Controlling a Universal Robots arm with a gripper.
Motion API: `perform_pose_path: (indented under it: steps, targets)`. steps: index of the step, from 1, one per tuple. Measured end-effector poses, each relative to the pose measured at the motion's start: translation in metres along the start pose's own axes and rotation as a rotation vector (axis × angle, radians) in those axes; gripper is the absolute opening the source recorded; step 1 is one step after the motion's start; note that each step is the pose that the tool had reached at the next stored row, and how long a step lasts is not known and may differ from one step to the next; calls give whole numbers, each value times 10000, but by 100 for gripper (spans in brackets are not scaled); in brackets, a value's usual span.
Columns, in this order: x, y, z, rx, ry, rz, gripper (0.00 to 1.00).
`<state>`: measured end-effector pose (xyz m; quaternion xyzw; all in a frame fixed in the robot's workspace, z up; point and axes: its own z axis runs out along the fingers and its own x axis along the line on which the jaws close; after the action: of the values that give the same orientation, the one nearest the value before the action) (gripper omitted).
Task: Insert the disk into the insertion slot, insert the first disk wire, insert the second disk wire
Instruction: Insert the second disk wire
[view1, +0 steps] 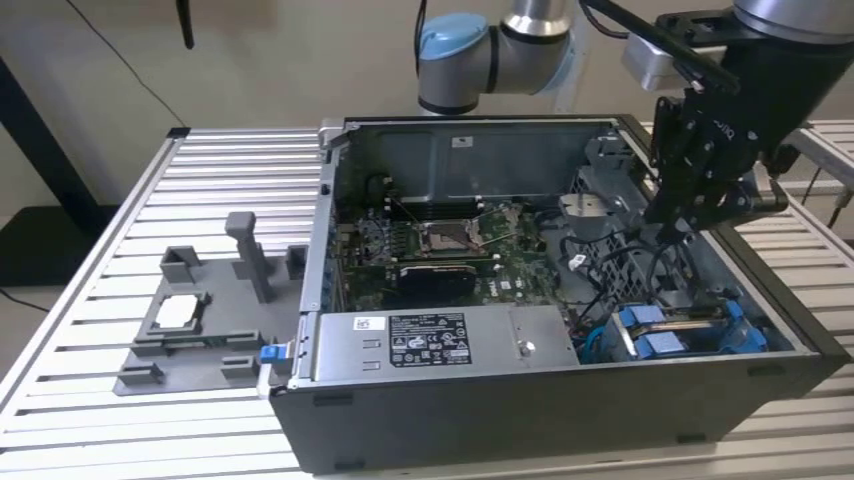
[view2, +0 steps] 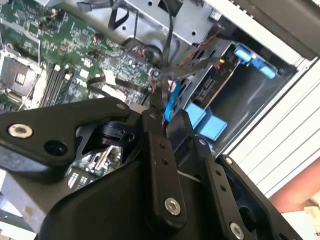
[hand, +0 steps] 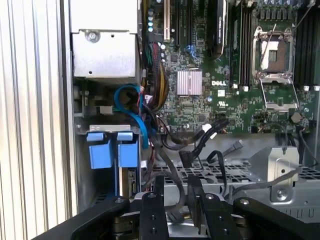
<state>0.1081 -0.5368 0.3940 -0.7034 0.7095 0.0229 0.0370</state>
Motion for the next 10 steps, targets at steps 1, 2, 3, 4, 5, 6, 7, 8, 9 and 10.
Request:
perform_pose_path:
  steps: [1,2,3,4,5,6,7,8,9,10]
  targets:
    - [0,4,-1,-7,-18,-78,33]
    - [-1,6,-1,-16,-39,-183,33]
    - [-1,8,-1,-24,-63,-279,33]
    - [0,12,-1,-32,-98,-367,33]
    - [0,17,-1,-38,-144,-439,33]
    - [0,23,-1,-43,-195,-500,33]
    - [-1,37,-2,-46,-248,-543,33]
    - [-1,56,-3,-49,-291,-577,33]
    - [0,81,-3,-51,-333,-606,33]
    - [1,110,-1,-52,-367,-627,33]
